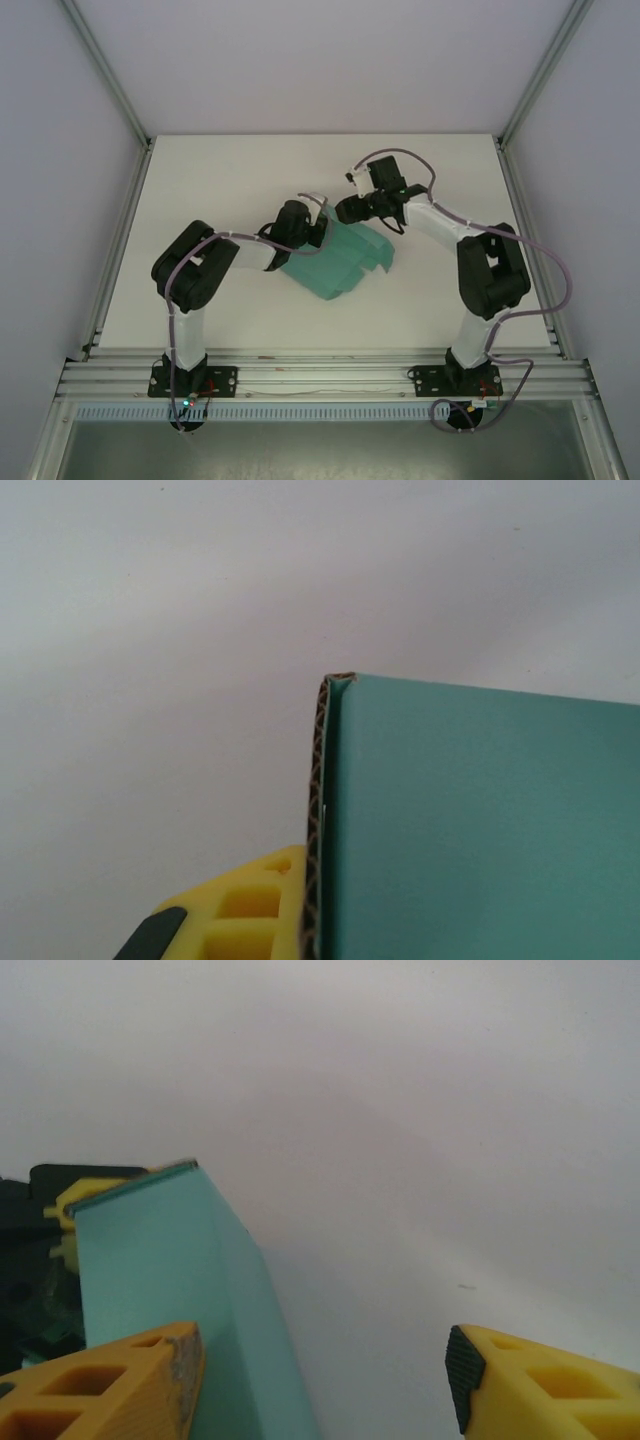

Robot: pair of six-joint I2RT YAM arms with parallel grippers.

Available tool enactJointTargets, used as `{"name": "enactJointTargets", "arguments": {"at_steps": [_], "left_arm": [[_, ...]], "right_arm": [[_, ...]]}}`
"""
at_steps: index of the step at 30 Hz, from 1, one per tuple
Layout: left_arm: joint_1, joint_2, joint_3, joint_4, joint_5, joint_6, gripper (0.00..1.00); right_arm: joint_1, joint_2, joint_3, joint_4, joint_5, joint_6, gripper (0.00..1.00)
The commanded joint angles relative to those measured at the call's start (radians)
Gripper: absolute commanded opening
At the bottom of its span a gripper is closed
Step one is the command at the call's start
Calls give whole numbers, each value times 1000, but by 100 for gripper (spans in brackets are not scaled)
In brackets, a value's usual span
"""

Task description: Assemble paper box

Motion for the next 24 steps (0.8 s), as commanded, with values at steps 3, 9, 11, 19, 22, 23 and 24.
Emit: {"name": "enactJointTargets", "arguments": {"at_steps": [3, 9, 11, 19, 22, 23, 24], "left_arm": [[124, -102, 14, -88, 75, -225, 0], [165, -167, 28, -181, 184, -247, 0], [166, -175, 39, -208, 210, -262, 0], [164, -161, 117, -311, 244, -291, 0], [163, -144, 155, -353, 223, -311, 0], [164, -137, 163, -360, 210, -317, 0], [163, -131, 171, -374, 184, -328, 0]], "right_arm": [[-82, -243, -128, 0, -6, 138, 72], [-131, -397, -223, 5, -127, 106, 73], [-131, -392, -221, -10, -198, 80, 71], [-130, -285, -119, -1, -237, 32, 49], [-125, -272, -120, 50, -210, 55, 23], [-120, -273, -123, 69, -193, 63, 15], [-114, -275, -129, 84, -176, 65, 9]]}}
